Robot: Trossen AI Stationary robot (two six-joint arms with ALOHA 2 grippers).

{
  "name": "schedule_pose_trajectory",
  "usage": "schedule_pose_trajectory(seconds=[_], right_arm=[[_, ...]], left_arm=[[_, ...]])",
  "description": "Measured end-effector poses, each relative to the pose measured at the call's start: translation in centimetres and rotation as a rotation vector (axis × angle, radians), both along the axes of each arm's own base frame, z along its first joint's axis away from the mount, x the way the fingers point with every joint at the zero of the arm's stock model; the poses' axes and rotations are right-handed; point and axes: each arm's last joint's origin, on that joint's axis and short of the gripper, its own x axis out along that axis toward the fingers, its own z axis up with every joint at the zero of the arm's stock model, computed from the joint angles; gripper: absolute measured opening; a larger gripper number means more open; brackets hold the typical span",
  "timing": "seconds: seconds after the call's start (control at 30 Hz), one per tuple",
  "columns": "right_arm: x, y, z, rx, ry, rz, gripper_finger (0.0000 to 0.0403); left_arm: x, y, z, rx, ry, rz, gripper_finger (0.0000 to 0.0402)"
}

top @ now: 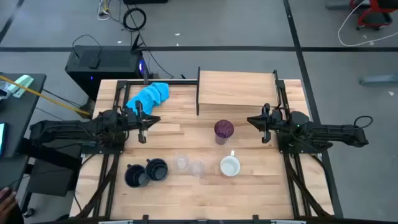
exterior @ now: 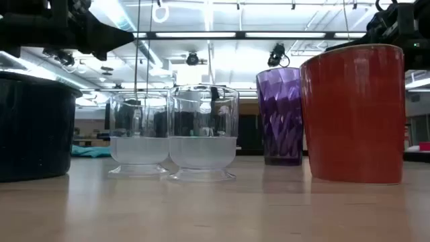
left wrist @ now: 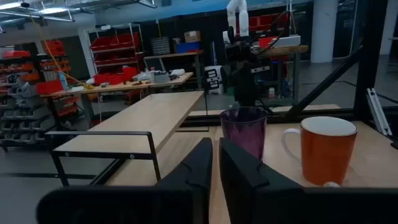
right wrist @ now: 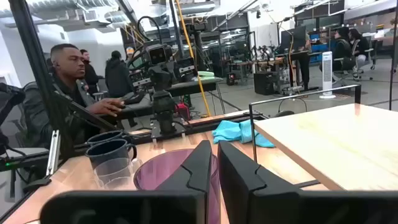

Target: Stack small to large cups/mugs on shelf

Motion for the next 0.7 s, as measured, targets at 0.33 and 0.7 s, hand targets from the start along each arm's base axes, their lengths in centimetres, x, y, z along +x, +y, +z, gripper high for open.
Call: schedule_pose_trajectory(seconds=[0.33,0.7], right_arm=[[0.0,0.0,0.0,0.0,0.0,0.0,0.0035],[0.0,0.0,0.0,0.0,0.0,0.0,0.0035]], left_arm=[[0.0,0.0,0.01,0.0,0.0,0.0,0.0031],[0.0,0.0,0.01,0.0,0.0,0.0,0.0036]])
